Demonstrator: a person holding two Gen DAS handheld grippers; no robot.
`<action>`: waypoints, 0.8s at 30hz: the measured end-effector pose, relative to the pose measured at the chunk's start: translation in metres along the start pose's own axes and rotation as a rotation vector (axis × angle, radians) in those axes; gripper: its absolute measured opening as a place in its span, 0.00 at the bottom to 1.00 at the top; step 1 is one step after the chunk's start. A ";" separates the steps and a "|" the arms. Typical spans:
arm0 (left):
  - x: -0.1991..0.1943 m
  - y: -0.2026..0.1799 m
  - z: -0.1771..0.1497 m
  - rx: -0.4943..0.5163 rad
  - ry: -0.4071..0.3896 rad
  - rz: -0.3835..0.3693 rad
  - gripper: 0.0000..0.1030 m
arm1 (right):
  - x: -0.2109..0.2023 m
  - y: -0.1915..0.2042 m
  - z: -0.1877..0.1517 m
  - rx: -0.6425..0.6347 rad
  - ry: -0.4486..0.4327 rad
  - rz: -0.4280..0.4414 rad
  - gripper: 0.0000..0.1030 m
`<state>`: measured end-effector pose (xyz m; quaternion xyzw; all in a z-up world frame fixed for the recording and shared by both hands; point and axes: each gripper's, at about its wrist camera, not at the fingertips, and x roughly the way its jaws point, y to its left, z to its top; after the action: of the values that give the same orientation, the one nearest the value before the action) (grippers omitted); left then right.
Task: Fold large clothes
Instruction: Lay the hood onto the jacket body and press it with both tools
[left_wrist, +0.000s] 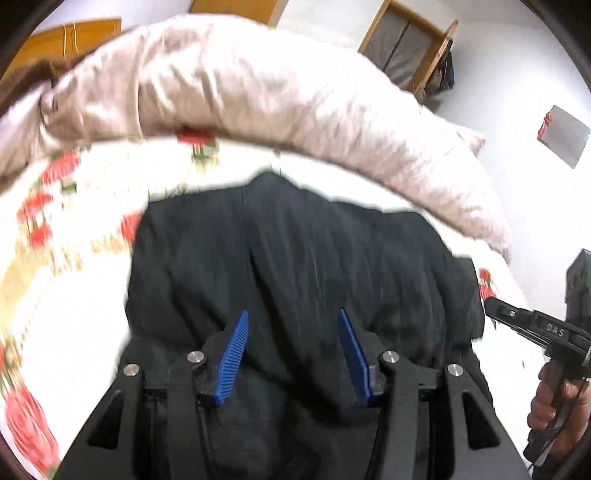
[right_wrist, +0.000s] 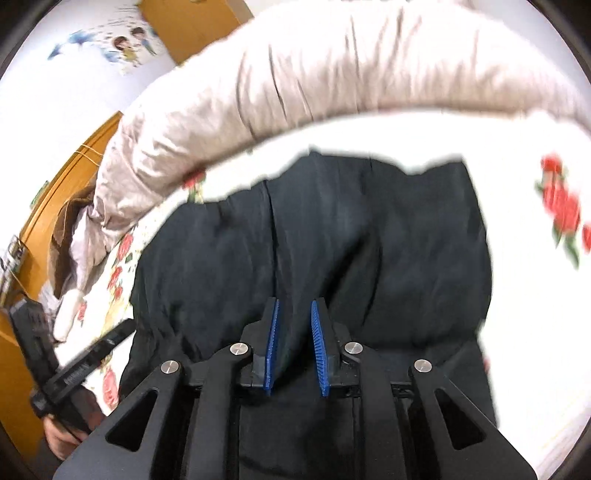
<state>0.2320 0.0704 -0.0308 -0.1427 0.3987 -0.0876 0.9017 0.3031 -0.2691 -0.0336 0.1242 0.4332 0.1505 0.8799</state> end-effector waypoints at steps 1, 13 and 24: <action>0.004 0.002 0.010 0.010 -0.017 0.019 0.51 | 0.005 0.001 0.008 -0.009 -0.005 -0.011 0.20; 0.081 0.042 -0.011 -0.024 0.039 0.127 0.54 | 0.086 -0.054 -0.001 0.000 0.093 -0.136 0.08; 0.028 0.020 0.000 0.023 -0.010 0.049 0.51 | 0.018 0.013 -0.005 -0.132 -0.009 0.009 0.15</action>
<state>0.2510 0.0812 -0.0568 -0.1228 0.3964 -0.0692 0.9072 0.3074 -0.2502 -0.0452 0.0684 0.4178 0.1823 0.8874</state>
